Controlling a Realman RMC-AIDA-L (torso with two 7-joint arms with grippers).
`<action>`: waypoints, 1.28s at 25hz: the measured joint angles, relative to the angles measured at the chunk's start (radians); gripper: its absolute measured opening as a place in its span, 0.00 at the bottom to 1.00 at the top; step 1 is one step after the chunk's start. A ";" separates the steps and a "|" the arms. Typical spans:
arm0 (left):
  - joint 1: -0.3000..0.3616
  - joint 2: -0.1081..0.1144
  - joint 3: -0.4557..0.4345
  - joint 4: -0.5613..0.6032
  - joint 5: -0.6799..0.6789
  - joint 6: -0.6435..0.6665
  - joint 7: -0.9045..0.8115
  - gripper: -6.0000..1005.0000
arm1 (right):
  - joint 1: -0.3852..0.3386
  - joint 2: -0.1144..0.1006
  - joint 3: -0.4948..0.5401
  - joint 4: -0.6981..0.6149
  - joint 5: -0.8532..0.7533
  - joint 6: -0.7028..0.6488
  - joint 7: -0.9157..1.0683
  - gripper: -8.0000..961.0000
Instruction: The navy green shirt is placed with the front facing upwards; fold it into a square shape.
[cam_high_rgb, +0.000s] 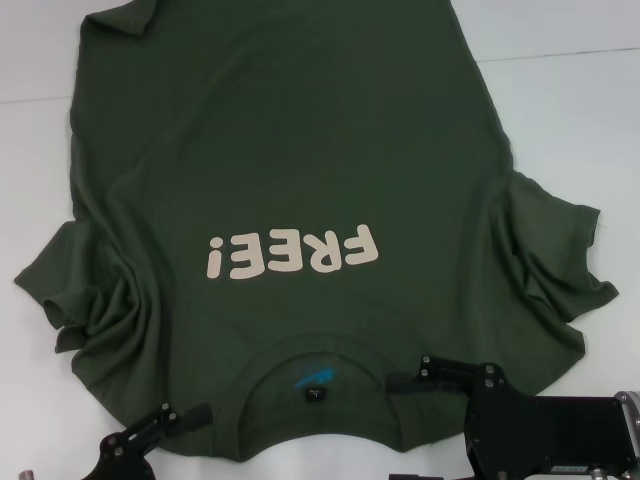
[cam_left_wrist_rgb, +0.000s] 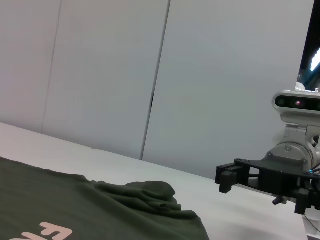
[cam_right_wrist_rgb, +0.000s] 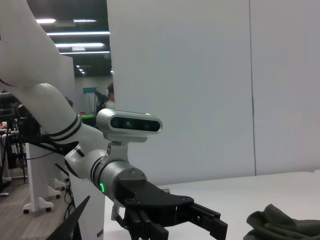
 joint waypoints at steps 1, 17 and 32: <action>0.000 0.000 0.000 0.000 0.000 0.000 0.000 0.93 | 0.000 0.000 0.000 0.000 0.000 0.000 0.000 0.92; 0.001 0.001 -0.014 -0.004 -0.007 0.017 -0.027 0.93 | 0.000 0.000 -0.001 0.001 0.000 0.000 0.002 0.92; -0.153 0.108 -0.223 -0.343 0.007 0.029 -1.424 0.93 | 0.000 -0.006 -0.001 0.003 0.000 -0.006 0.048 0.92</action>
